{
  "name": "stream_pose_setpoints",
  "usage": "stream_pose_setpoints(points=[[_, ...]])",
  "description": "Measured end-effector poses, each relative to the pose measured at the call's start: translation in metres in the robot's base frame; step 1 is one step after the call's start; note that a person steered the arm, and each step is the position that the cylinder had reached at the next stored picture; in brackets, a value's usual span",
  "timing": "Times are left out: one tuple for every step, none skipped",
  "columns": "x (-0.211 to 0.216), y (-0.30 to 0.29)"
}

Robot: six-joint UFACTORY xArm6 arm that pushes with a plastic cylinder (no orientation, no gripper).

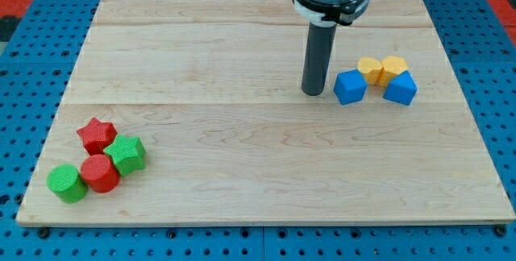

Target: Arrange the blue blocks diagonally

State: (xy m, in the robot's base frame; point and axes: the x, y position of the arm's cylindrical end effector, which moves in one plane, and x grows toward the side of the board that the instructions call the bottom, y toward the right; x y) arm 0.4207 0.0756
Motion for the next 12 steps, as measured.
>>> stream_pose_setpoints(points=[[0.000,0.009],[0.038,0.003],[0.086,0.043],[0.079,0.130],[0.055,0.218],[0.016,0.217],[0.003,0.187],[0.007,0.129],[0.019,0.082],[0.011,0.067],[0.007,0.058],[0.004,0.080]])
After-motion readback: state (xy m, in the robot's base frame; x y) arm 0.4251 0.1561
